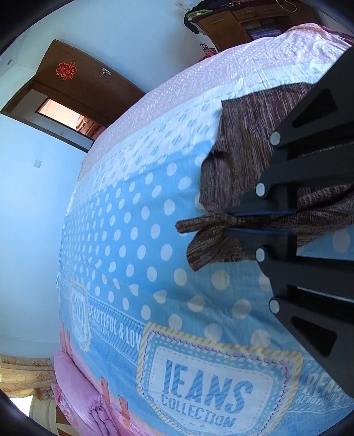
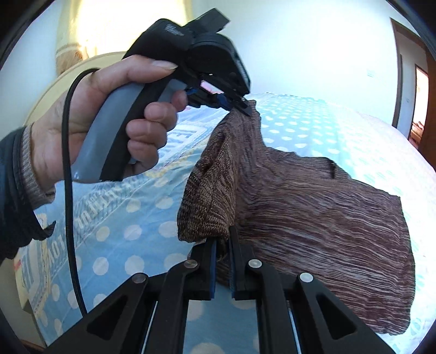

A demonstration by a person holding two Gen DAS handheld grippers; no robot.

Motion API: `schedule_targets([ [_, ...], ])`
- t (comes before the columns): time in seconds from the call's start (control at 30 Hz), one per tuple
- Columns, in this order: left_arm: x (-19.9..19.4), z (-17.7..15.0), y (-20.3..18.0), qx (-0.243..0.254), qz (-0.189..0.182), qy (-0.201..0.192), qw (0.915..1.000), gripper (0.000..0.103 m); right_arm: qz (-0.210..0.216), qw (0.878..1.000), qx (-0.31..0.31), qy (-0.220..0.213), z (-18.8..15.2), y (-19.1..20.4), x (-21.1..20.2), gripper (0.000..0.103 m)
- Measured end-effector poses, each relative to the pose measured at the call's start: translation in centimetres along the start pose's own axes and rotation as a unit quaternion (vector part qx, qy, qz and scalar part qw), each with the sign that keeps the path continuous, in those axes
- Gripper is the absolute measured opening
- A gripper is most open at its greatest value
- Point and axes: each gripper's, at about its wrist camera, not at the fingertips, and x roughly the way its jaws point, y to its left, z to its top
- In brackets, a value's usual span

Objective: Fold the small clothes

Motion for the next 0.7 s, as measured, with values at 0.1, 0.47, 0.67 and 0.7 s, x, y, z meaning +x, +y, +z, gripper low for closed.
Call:
schedule_targets([
  [0.1,-0.1,0.3,-1.9,0.011,-0.001,-0.004,0.9999,0.008,-0.008,1.000,0.009,-0.006,0.0,-1.1,-1.2,0.006],
  [0.47,0.4,0.4,-7.6,0.045,-0.021,-0.005,0.9988,0.008,-0.014,0.999,0.049,-0.016,-1.3,-5.2,-4.1,0.006],
  [0.67,1.3,0.0,-10.3,0.061,-0.031,-0.001,0.9976,0.008,-0.015,0.997,0.073,-0.010,-2.1,-7.2,-5.1,0.006],
  [0.7,1.5,-0.1,-10.9,0.065,-0.034,0.001,0.9973,0.008,-0.019,0.997,0.072,-0.008,-2.2,-7.5,-5.3,0.006],
])
